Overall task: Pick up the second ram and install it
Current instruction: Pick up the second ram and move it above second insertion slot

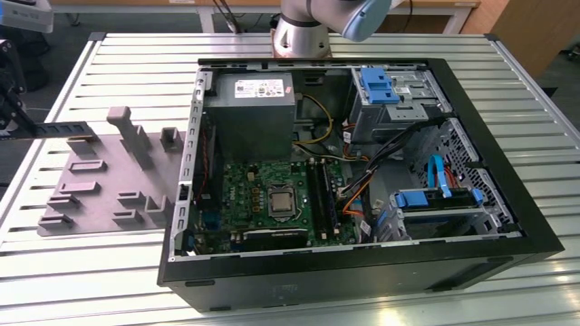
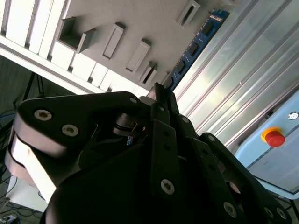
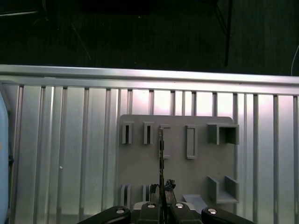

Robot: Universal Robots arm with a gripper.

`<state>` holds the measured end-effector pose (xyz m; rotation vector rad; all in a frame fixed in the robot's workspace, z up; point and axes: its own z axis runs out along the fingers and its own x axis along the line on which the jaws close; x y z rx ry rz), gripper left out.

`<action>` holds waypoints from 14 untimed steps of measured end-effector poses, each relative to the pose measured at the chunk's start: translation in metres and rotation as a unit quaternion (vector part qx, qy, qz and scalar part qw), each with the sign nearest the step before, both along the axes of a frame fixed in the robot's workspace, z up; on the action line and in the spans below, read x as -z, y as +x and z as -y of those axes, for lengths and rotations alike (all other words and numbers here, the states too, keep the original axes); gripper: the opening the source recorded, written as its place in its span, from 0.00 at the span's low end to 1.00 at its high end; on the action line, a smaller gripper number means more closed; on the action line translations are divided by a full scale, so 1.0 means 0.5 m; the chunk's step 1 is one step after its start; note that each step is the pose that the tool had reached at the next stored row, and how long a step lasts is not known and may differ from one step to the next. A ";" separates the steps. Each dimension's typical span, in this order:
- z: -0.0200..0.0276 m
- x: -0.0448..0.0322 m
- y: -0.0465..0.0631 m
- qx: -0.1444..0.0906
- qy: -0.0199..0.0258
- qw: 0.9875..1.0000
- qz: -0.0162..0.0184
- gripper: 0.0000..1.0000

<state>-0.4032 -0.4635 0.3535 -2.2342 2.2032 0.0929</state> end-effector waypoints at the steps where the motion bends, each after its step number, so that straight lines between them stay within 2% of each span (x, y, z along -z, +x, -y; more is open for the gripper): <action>1: -0.0001 -0.002 0.000 0.000 0.000 1.000 0.000 0.14; 14: -0.0013 -0.031 0.000 0.000 0.000 1.000 0.000 0.14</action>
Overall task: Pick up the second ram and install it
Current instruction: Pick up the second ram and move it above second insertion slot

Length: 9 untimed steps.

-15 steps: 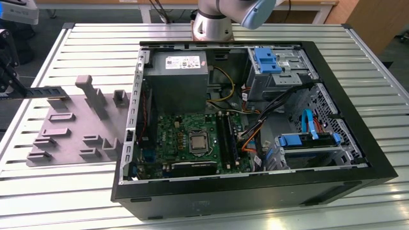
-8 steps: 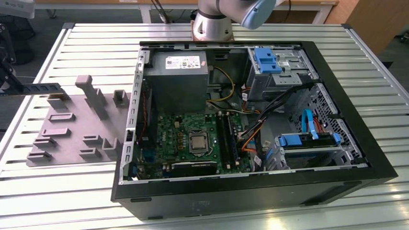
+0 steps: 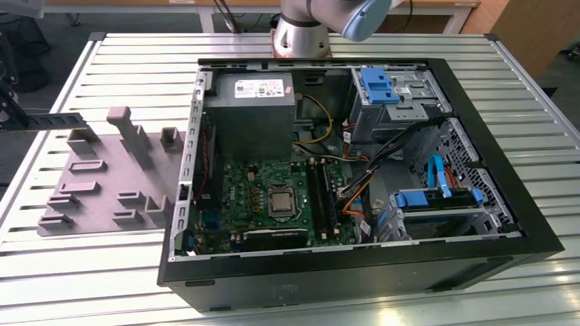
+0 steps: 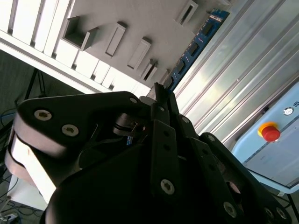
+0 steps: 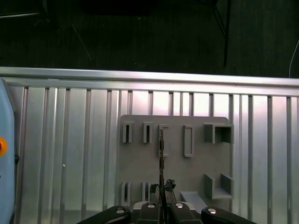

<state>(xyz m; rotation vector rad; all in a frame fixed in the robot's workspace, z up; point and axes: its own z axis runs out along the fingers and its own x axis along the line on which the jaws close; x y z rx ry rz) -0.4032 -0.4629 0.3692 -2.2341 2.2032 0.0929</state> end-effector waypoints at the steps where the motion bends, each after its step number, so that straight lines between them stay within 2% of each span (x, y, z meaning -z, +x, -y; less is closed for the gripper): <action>1: -0.0001 -0.002 0.000 0.000 0.000 1.000 0.000 0.14; 9: -0.0009 -0.020 0.000 0.000 0.000 1.000 0.000 0.14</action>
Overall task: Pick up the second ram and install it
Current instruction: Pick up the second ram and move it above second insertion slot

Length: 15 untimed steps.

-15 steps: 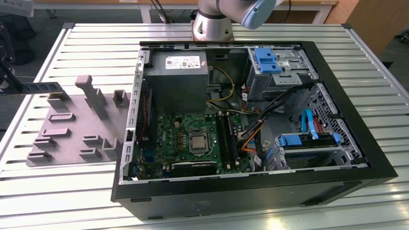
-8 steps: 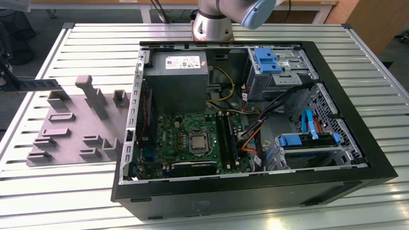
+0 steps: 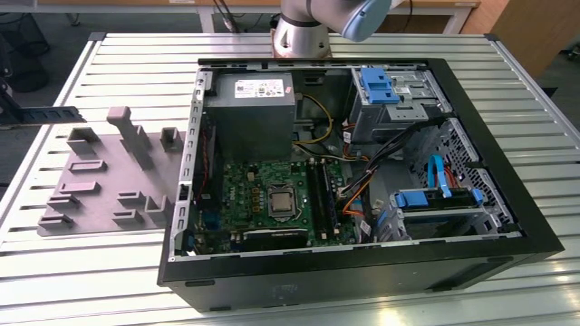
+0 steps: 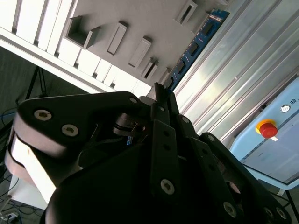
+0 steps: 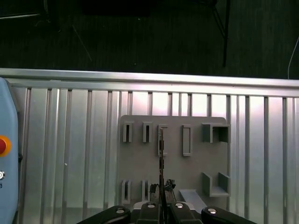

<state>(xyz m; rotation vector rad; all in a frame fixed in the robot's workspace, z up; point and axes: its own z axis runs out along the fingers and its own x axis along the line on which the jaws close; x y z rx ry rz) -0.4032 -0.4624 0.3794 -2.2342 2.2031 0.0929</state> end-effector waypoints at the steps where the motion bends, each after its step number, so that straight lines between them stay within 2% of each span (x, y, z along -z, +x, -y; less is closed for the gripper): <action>1: -0.0001 -0.002 0.000 0.000 0.000 1.000 0.000 0.14; 11: -0.0009 -0.023 0.000 0.000 0.000 1.000 0.000 0.14; 15: -0.0011 -0.025 0.000 0.000 0.000 1.000 0.000 0.14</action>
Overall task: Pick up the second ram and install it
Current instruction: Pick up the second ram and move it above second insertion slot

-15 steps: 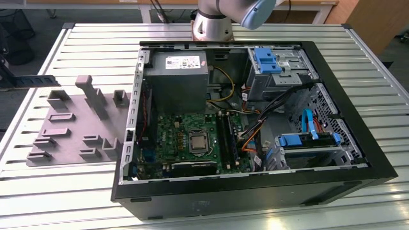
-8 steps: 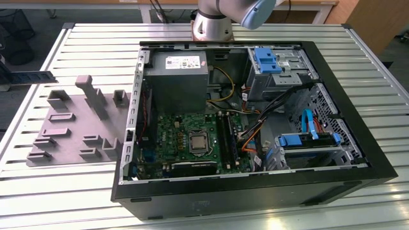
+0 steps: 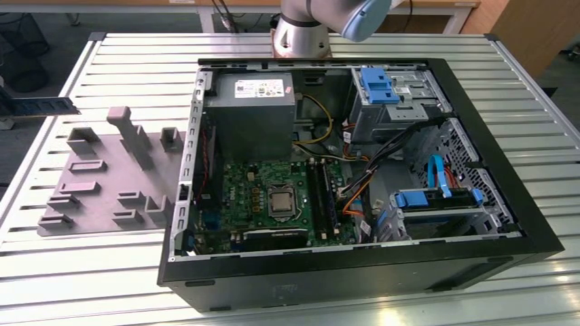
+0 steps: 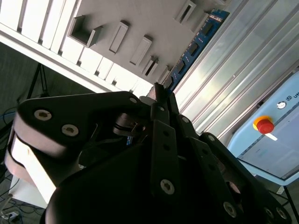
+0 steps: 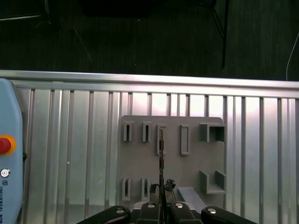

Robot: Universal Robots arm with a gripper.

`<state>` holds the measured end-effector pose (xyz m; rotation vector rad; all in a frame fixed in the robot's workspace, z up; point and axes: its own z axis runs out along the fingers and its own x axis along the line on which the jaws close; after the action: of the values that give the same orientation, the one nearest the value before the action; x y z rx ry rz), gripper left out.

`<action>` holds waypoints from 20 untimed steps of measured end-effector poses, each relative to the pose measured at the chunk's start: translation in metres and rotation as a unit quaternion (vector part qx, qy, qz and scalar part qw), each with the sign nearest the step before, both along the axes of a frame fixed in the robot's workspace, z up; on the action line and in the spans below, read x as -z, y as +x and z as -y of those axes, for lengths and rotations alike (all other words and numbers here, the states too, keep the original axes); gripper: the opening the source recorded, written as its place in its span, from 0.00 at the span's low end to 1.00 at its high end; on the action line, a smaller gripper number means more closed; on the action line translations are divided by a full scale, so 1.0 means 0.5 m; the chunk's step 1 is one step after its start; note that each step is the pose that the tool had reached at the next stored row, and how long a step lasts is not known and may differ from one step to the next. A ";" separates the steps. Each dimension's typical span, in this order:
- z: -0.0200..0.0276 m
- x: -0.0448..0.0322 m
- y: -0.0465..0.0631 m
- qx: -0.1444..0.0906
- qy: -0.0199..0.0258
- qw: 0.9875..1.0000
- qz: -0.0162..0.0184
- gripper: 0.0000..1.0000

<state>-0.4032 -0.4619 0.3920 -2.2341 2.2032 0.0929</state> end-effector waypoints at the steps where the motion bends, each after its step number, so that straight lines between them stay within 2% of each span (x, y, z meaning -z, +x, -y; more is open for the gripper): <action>1: 0.0000 0.000 0.000 0.000 0.000 1.000 0.000 0.14; 20: 0.0000 -0.001 0.014 0.000 0.000 1.000 0.000 0.14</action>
<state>-0.3962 -0.4619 0.3922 -2.2342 2.2033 0.0929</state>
